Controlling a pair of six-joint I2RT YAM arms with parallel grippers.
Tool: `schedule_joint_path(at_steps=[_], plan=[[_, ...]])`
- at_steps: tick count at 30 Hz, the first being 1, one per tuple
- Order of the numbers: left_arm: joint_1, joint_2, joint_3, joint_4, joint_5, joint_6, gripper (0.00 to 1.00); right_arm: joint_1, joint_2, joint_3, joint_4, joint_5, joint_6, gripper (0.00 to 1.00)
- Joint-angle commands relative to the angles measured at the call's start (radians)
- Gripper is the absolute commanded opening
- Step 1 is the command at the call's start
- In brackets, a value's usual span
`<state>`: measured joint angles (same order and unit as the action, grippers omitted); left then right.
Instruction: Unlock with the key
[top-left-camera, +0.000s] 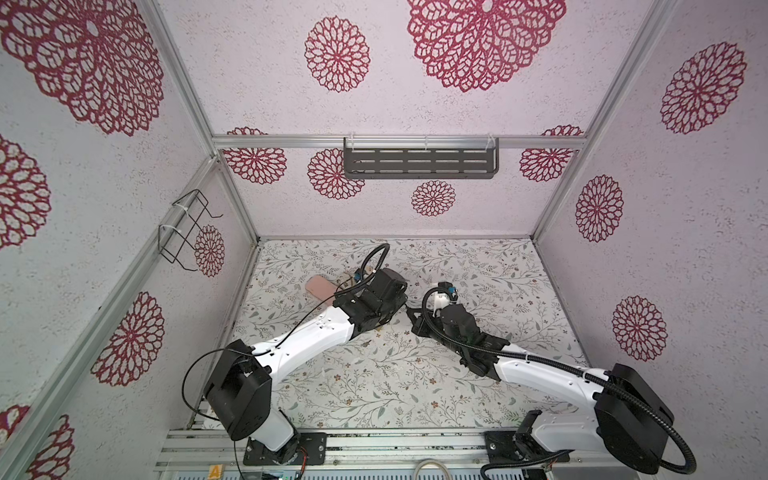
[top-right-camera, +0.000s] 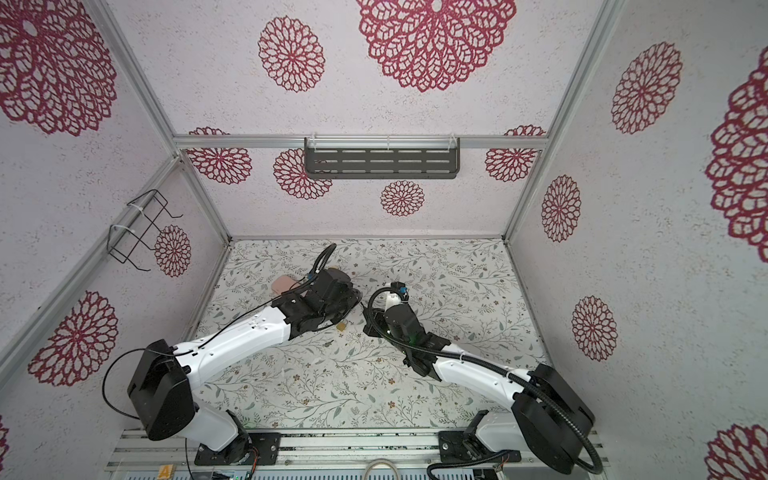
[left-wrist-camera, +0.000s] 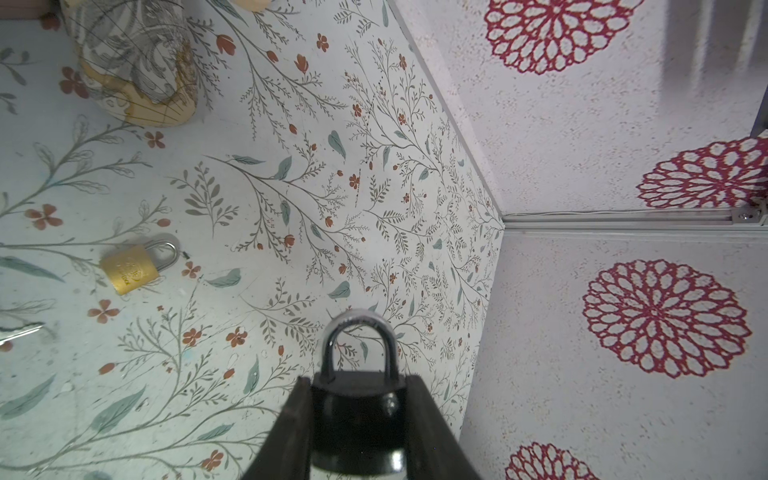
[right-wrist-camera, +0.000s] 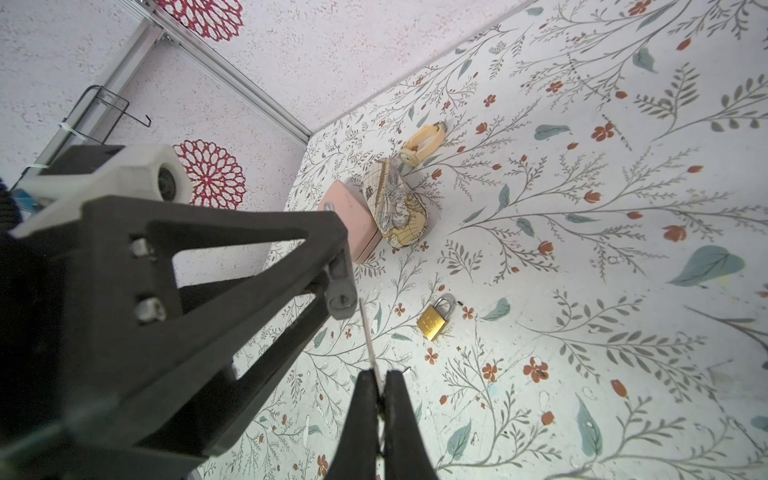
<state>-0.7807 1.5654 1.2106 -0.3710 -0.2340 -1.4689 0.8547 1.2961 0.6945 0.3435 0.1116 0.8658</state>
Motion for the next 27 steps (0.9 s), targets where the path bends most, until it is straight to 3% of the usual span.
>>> schedule_joint_path(at_steps=[1,27], plan=[[-0.005,-0.017,0.003,0.018,-0.018,-0.011,0.0,0.006,0.002,0.047,0.039,0.013,0.002,0.0],[-0.009,0.022,0.059,-0.03,-0.001,0.01,0.0,0.01,0.034,0.089,0.049,0.026,-0.013,0.0]])
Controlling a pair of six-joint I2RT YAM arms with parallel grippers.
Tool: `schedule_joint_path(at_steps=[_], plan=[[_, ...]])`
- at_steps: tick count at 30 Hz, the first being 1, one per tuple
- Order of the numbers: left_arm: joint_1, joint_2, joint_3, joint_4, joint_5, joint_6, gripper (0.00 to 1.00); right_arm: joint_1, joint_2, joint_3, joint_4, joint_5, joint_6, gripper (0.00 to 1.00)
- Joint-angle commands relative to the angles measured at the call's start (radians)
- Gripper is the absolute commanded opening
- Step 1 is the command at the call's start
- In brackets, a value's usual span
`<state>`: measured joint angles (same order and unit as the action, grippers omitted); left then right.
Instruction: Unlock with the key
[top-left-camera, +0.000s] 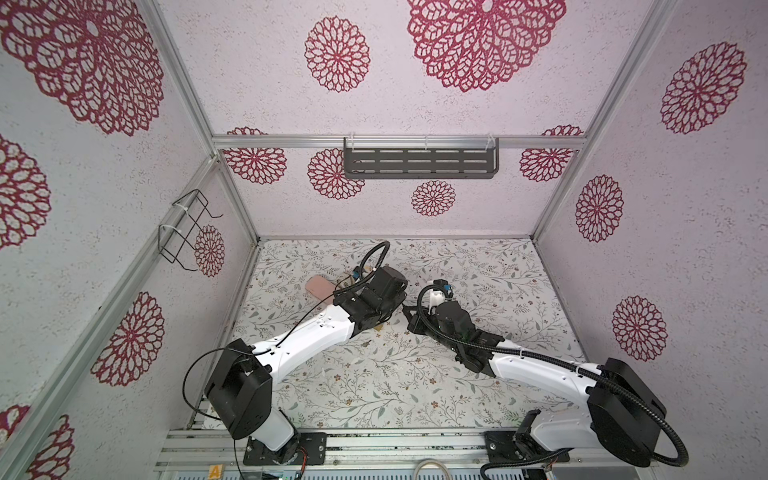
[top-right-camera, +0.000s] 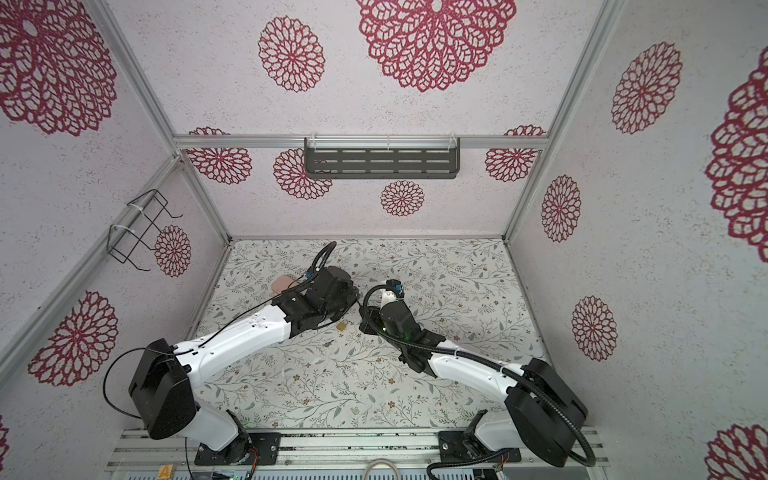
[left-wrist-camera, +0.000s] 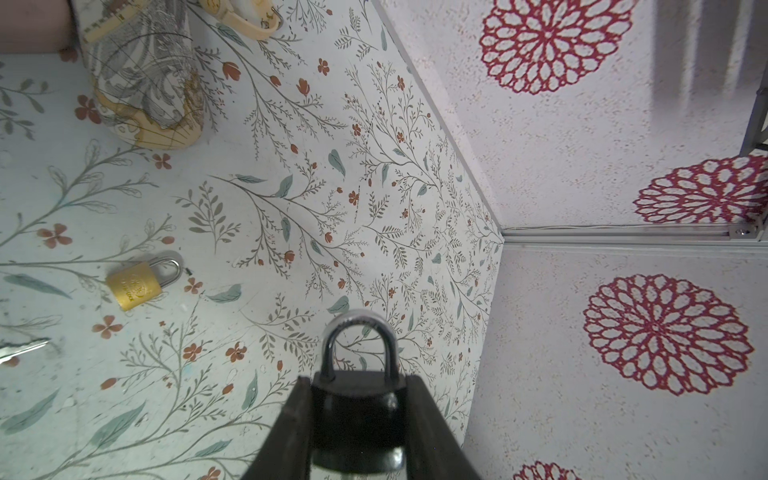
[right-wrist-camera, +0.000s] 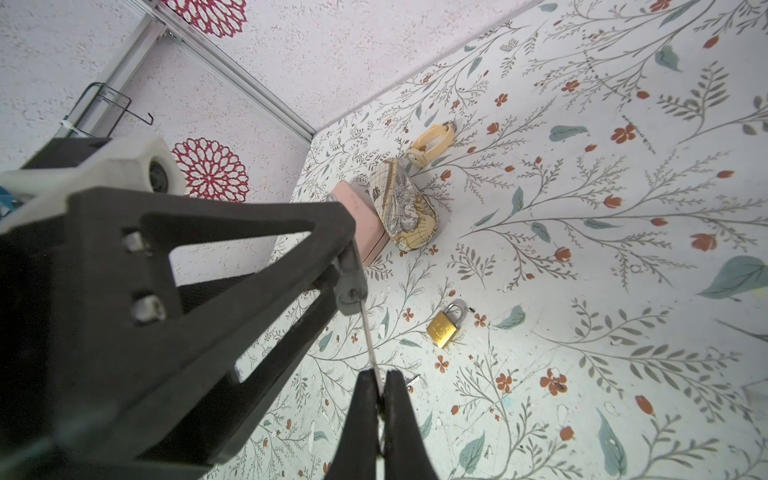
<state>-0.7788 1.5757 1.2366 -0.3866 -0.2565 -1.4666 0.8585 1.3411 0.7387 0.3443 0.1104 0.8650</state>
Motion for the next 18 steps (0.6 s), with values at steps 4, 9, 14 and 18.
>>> schedule_joint_path(at_steps=[4,9,14,18], plan=[[-0.011,0.017,0.04,-0.026,0.017,0.012,0.0,0.007,-0.019,0.047,0.028,0.051,-0.015,0.0],[-0.014,0.024,0.055,-0.05,0.019,0.023,0.0,0.005,-0.029,0.048,0.021,0.077,-0.027,0.0],[-0.015,0.031,0.06,-0.058,0.023,0.025,0.0,0.006,-0.033,0.053,0.032,0.088,-0.037,0.0],[-0.019,0.033,0.06,-0.055,0.023,0.023,0.0,0.007,-0.019,0.065,0.036,0.069,-0.041,0.0]])
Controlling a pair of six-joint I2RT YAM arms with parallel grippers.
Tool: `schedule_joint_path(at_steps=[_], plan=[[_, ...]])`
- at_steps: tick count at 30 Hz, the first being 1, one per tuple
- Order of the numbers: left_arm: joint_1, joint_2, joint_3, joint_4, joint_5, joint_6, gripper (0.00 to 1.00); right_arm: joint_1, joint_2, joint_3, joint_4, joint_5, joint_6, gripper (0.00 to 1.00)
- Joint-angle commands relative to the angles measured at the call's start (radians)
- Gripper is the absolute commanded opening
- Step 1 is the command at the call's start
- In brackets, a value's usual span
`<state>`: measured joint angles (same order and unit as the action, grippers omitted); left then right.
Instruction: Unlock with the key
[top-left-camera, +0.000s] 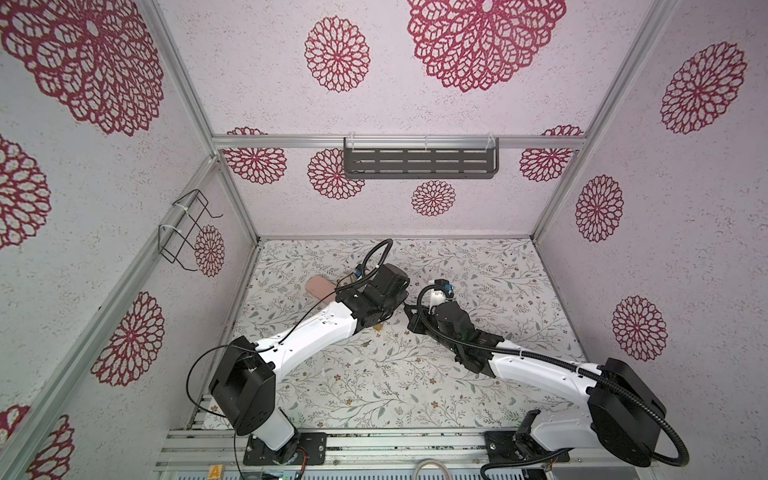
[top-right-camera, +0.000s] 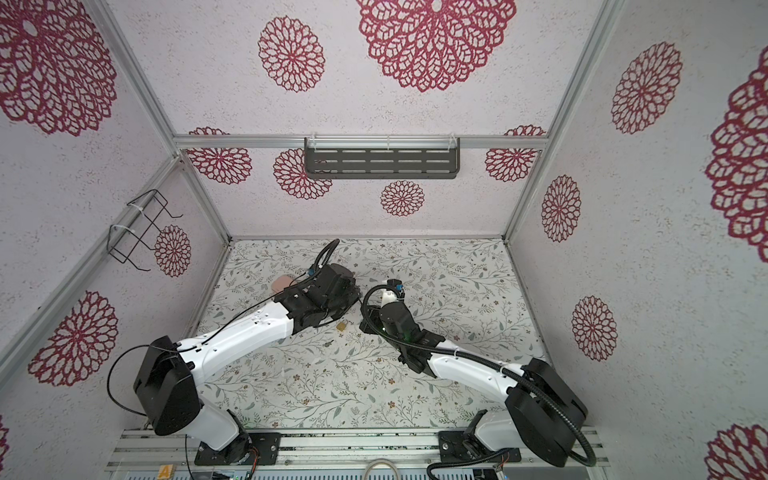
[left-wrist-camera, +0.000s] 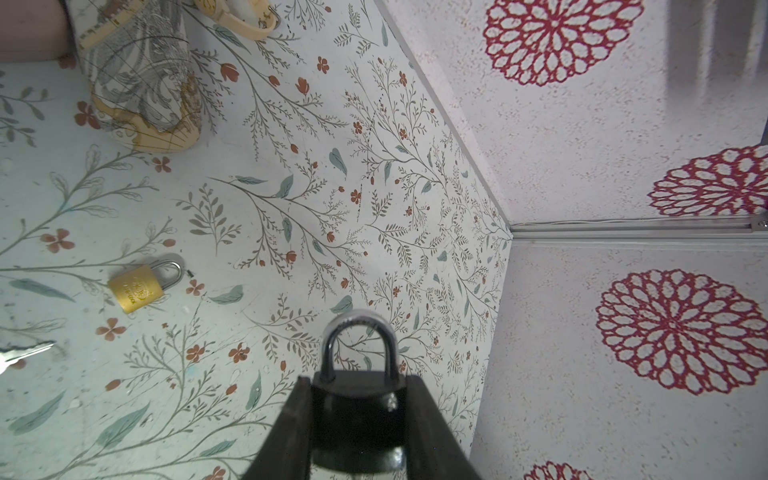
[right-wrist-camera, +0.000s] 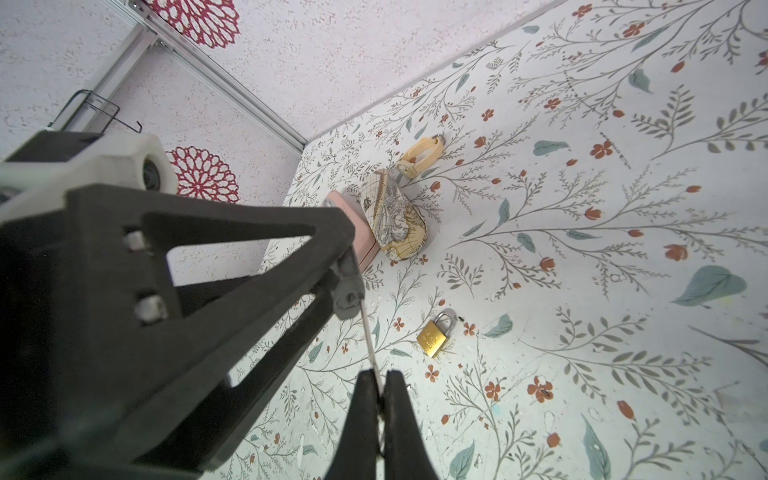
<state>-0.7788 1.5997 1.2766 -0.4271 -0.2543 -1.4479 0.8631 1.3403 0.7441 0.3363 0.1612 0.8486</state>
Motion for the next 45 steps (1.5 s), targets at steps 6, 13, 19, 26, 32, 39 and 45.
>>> schedule_joint_path(at_steps=[6,13,19,26,32,39,45], plan=[[-0.017,0.01,0.022,-0.004,0.012,-0.004,0.0,0.008,-0.004,0.065,0.06,0.001,-0.019,0.0],[-0.018,-0.001,0.008,0.028,0.038,-0.03,0.0,0.01,0.014,0.078,0.017,0.027,-0.001,0.0],[-0.027,-0.017,0.009,0.017,0.041,-0.033,0.0,0.011,0.027,0.088,0.013,0.045,0.007,0.0],[-0.043,-0.017,0.03,-0.027,0.045,0.016,0.0,-0.005,0.022,0.126,0.048,-0.031,0.001,0.0],[-0.056,-0.007,0.01,-0.097,0.009,0.047,0.0,-0.022,-0.013,0.154,0.031,-0.074,0.039,0.0],[-0.051,-0.003,0.015,-0.147,-0.006,0.015,0.0,-0.035,0.01,0.202,-0.031,-0.093,0.078,0.0],[-0.044,-0.016,0.02,-0.171,0.032,-0.038,0.0,-0.026,0.047,0.182,0.021,-0.046,0.117,0.0]])
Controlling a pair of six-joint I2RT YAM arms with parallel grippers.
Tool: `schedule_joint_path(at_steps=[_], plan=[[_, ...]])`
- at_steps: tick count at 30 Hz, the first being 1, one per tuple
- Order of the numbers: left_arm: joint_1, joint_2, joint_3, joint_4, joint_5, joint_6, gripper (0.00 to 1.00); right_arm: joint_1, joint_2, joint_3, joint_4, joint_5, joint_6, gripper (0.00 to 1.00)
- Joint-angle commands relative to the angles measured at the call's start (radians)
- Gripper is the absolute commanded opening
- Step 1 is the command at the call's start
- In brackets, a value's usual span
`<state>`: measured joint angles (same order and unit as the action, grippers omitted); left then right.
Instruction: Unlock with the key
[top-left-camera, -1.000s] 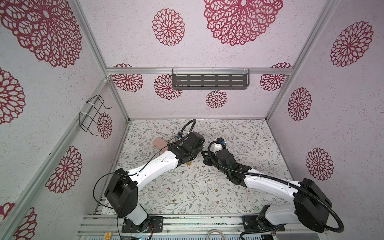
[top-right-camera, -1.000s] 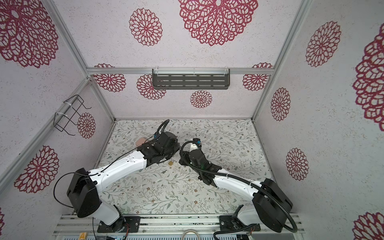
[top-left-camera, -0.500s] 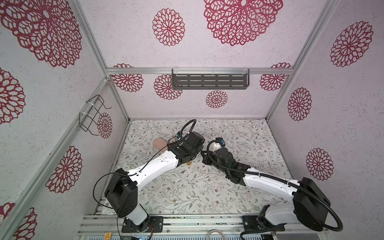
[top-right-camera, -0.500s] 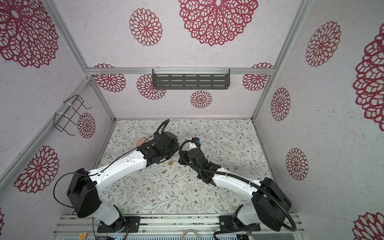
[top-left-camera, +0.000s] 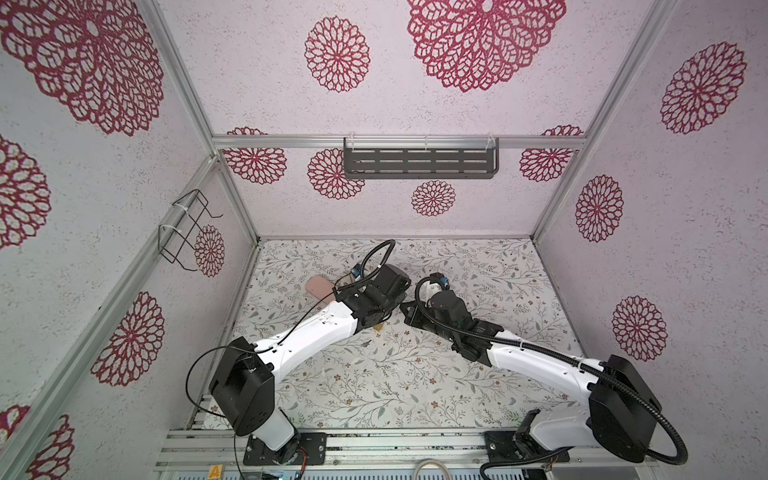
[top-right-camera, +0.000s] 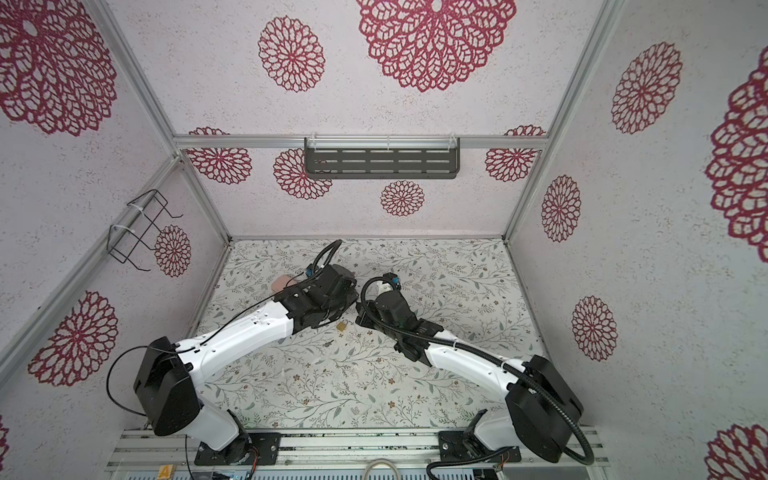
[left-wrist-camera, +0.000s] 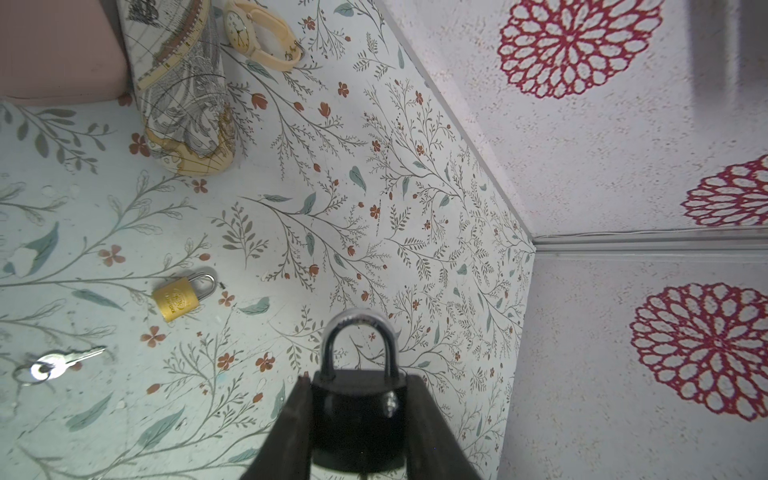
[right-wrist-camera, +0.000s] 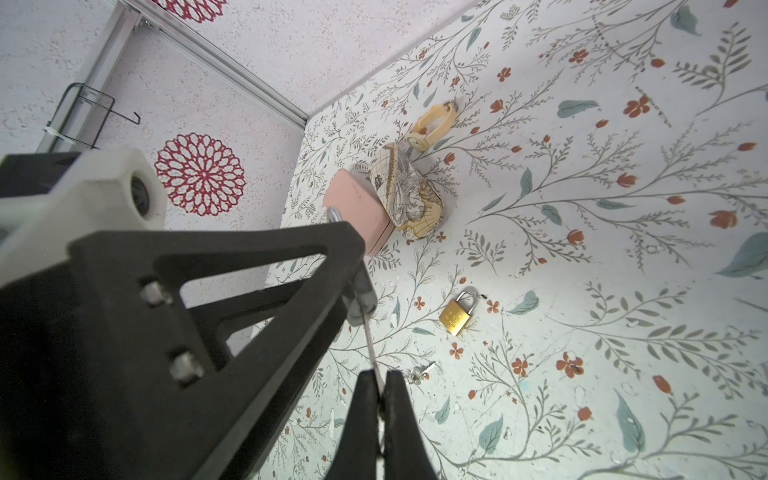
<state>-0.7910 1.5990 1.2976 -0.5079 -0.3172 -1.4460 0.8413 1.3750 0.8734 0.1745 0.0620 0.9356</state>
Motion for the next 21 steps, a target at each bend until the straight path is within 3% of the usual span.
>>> schedule_joint_path(at_steps=[1,6,13,17,21], plan=[[-0.031,-0.019,0.001,-0.084,0.103,-0.053,0.0,0.005,0.026,0.056,0.182,0.066,0.028,0.0],[-0.029,-0.002,0.054,-0.122,0.121,-0.08,0.0,0.025,0.085,0.058,0.208,0.114,0.031,0.0],[-0.028,0.02,0.065,-0.162,0.193,-0.128,0.0,0.022,0.116,0.063,0.333,0.051,0.036,0.0],[-0.02,0.0,0.06,-0.152,0.232,-0.129,0.0,0.018,0.12,0.1,0.222,0.083,0.011,0.0],[-0.022,-0.007,0.078,-0.228,0.178,-0.097,0.0,0.003,0.126,0.101,0.229,0.017,0.061,0.0]])
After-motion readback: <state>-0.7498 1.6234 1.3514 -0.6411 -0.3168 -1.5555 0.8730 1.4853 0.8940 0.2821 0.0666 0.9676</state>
